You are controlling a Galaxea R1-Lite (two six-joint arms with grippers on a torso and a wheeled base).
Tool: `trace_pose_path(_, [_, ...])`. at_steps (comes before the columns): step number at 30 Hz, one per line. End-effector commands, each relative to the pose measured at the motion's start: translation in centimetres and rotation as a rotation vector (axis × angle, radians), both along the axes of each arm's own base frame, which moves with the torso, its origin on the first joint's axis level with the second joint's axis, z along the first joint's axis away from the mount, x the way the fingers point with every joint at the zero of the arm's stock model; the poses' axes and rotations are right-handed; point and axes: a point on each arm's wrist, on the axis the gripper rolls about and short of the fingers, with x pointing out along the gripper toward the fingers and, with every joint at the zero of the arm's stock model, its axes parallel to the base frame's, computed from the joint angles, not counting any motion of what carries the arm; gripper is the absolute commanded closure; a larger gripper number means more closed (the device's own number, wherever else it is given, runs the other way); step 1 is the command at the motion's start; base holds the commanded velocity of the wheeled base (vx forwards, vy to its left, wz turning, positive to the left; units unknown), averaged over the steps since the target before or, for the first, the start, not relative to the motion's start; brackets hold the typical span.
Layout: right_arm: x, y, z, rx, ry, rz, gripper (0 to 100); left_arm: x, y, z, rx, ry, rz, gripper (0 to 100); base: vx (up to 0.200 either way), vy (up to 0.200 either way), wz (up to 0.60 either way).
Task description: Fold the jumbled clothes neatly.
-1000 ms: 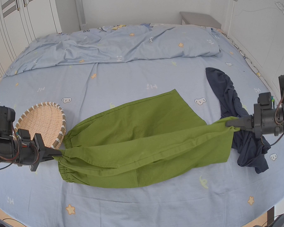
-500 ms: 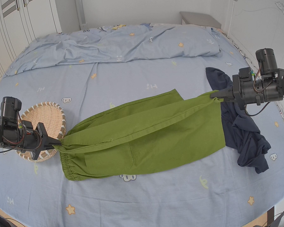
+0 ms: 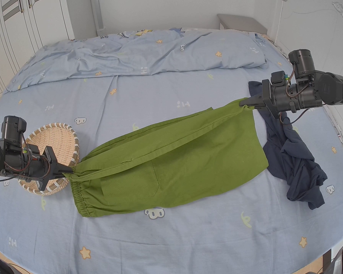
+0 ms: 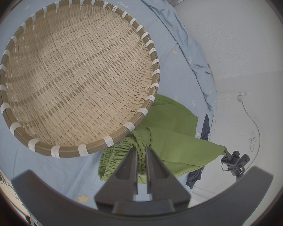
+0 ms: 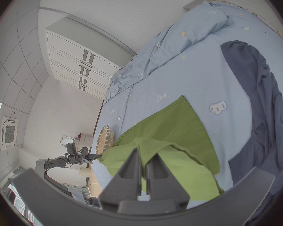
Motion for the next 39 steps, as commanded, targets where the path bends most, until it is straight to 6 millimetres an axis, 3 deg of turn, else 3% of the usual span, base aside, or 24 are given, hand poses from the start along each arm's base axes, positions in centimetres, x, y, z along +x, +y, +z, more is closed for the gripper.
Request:
trace_pose_path(1, [1.9,0.5,-1.2,-0.006,0.003,0.008,100,0.1,0.0,0.1,0.002,-0.006,0.001,100,0.000,0.000,0.00])
trace_pose_path(16, [4.8,0.8,-0.2,0.002,-0.090,0.006,100,0.5,0.1,0.7,0.008,-0.033,0.004,100,0.000,0.000,0.00])
trace_pose_path(23, [6.0,1.0,-3.5,-0.023,0.040,0.007,100,1.0,0.1,0.4,0.007,-0.021,0.000,100,0.000,0.000,0.00])
trace_pose_path(37, [6.6,0.9,-4.6,-0.031,0.041,0.011,100,1.5,0.0,0.1,0.007,-0.014,-0.006,100,0.000,0.000,0.00])
trace_pose_path(38, [6.6,0.9,-4.6,-0.031,0.040,0.010,0,1.5,0.0,0.1,0.007,-0.014,-0.006,0,0.000,0.000,0.00])
trace_pose_path(39, [6.6,0.9,-4.6,-0.030,0.040,0.011,0,1.5,0.0,0.1,0.007,-0.014,-0.006,0,0.000,0.000,0.00])
